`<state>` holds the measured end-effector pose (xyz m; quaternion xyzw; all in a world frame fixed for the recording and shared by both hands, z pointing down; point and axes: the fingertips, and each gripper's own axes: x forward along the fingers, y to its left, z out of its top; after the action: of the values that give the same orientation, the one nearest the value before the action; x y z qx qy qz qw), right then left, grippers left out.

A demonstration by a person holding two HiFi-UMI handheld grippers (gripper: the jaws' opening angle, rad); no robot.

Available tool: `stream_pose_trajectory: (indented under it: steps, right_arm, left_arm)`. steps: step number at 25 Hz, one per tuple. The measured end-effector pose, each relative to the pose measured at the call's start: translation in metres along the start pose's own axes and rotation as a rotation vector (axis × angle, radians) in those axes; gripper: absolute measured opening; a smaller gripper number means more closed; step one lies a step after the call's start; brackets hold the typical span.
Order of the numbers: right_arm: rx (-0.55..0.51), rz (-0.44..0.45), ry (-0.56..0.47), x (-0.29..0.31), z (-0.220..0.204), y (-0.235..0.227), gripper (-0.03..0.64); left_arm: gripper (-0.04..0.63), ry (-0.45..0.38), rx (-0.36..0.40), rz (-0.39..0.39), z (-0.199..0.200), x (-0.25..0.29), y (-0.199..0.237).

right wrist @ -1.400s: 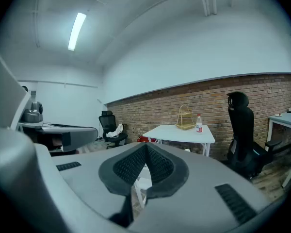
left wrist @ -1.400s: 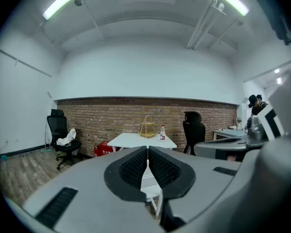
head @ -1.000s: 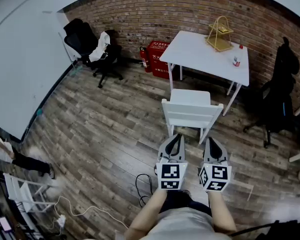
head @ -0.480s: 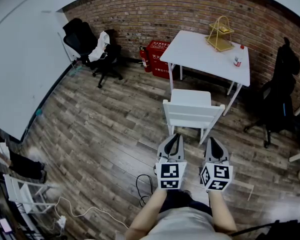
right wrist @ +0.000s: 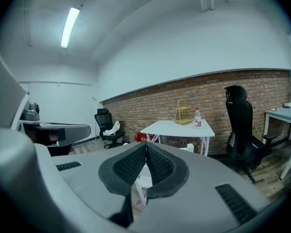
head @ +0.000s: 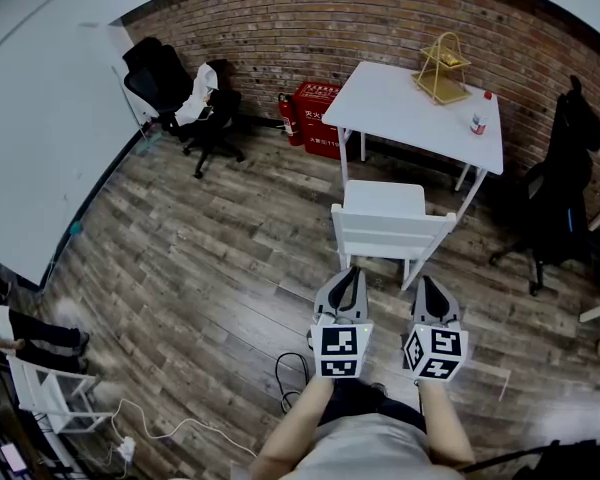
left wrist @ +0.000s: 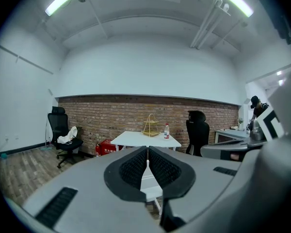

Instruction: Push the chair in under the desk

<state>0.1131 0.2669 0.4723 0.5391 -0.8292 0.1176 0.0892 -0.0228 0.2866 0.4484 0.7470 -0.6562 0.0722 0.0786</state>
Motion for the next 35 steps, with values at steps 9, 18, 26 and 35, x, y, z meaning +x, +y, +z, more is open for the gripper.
stream_pose_trajectory:
  steps: [9,18,26,35]
  right_arm:
    - [0.015,-0.022,0.007,0.018,-0.004,0.011,0.015]
    - [0.009,-0.015,0.044,0.027,-0.016,0.029,0.015]
    - [0.01,-0.012,0.056,0.038,-0.019,0.027,0.015]
    - [-0.006,0.025,0.075,0.075,-0.014,0.001,0.015]
  left_arm:
    - [0.025,0.011,0.01,-0.019,-0.005,0.008,0.026]
    - [0.025,0.029,0.011,-0.043,-0.014,0.012,0.047]
    - [0.025,0.045,0.009,-0.033,-0.021,0.021,0.059]
    - [0.025,0.056,0.002,-0.033,-0.023,0.06,0.059]
